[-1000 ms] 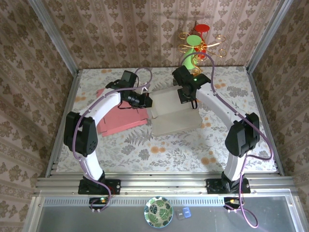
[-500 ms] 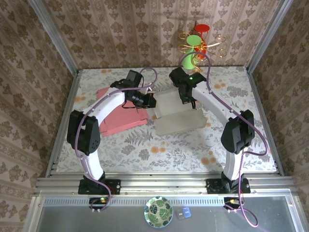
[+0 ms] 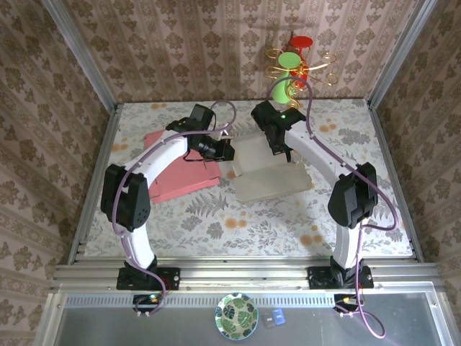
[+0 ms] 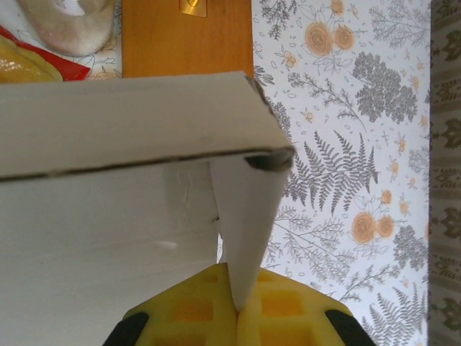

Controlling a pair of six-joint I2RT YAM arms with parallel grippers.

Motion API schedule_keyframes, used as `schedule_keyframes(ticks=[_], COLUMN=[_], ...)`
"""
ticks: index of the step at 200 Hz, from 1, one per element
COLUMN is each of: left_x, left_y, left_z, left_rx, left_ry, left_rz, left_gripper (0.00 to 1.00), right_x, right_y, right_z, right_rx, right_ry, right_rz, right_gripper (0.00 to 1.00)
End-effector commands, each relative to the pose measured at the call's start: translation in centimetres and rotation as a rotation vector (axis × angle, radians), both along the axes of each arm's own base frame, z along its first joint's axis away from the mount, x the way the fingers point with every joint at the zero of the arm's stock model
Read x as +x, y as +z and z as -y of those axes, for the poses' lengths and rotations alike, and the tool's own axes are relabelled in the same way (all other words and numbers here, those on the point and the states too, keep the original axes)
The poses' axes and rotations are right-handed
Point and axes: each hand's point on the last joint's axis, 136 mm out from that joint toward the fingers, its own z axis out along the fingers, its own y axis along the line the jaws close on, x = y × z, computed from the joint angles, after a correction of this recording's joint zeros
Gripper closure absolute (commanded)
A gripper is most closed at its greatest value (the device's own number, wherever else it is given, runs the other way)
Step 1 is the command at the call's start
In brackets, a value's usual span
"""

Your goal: Fold the paper box

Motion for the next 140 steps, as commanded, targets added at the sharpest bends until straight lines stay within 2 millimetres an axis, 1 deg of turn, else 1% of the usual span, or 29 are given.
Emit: schedule_keyframes(ticks=[1, 9, 25, 42, 71, 91, 103, 113, 124, 140], left_x=[0.1, 0.1, 0.1, 0.1, 0.1, 0.3, 0.3, 0.2, 0.0, -0.4], left_y=[0.8, 0.7, 0.7, 0.7, 0.4, -0.2, -0.8, -1.5, -2.5, -4.1], left_z=[0.2, 0.2, 0.3, 0.3, 0.3, 0.0, -0.1, -0.2, -0.2, -0.2], left_rx=[-0.011, -0.010, -0.010, -0.009, -0.001, 0.018, 0.034, 0.052, 0.084, 0.124], left_ry=[0.000, 0.000, -0.001, -0.001, 0.004, 0.024, 0.040, 0.048, 0.055, 0.060], left_rz=[-0.008, -0.010, -0.011, -0.011, -0.016, -0.021, -0.028, -0.028, -0.028, -0.033], left_gripper=[1.00, 1.00, 1.00, 1.00, 1.00, 1.00, 1.00, 1.00, 0.95, 0.92], right_x=[0.0, 0.0, -0.1, -0.1, -0.1, -0.3, -0.6, -1.1, -1.7, -2.8], right_y=[0.4, 0.4, 0.4, 0.5, 0.6, 1.0, 0.6, -0.2, -0.9, -2.5], right_z=[1.5, 1.7, 1.8, 1.6, 0.6, 0.6, 0.6, 0.5, 0.4, 0.0], right_rx=[-0.102, -0.115, -0.133, -0.134, -0.057, -0.036, -0.019, -0.010, 0.005, 0.030], right_ry=[-0.043, -0.051, -0.056, -0.053, -0.037, -0.056, -0.069, -0.079, -0.093, -0.113], right_rz=[0.007, 0.009, 0.007, 0.011, 0.017, 0.026, 0.020, 0.006, -0.007, -0.026], right_gripper=[0.96, 0.96, 1.00, 1.00, 1.00, 1.00, 1.00, 1.00, 1.00, 1.00])
